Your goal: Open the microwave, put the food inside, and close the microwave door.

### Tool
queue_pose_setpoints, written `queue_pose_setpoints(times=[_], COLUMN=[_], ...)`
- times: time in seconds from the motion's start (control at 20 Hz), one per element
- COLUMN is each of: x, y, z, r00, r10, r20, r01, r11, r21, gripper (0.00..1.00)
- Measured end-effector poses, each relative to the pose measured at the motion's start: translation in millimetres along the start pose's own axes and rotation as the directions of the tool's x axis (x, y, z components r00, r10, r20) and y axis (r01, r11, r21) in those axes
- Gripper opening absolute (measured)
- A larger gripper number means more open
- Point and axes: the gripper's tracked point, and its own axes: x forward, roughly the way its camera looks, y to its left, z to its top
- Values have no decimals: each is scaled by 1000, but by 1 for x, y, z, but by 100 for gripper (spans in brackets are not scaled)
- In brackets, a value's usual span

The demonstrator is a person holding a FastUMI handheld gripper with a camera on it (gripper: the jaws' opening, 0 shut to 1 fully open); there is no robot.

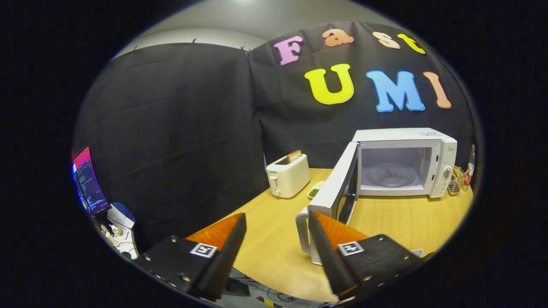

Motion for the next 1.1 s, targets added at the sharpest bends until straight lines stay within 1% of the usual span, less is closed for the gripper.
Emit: queue_pose_setpoints(times=[0.05,0.15,0.25,0.35,0.45,0.55,0.85,1.1], x=[-9,-27,-43,-56,-74,-90,-125,-149], y=[-13,-37,-60,-86,-118,-145,-215,-249], z=[8,23,31,34,33,29,-12,-65], r00=[999,993,984,974,956,941,894,852], r10=[-32,-97,-152,-207,-278,-329,-448,-514], r20=[21,64,91,93,91,82,0,-94], r01=[32,99,152,204,274,324,444,522], r11=[999,995,988,978,960,944,885,829], r21=[-15,-20,12,42,49,66,137,201], gripper=[100,100,100,99,100,100,100,100])
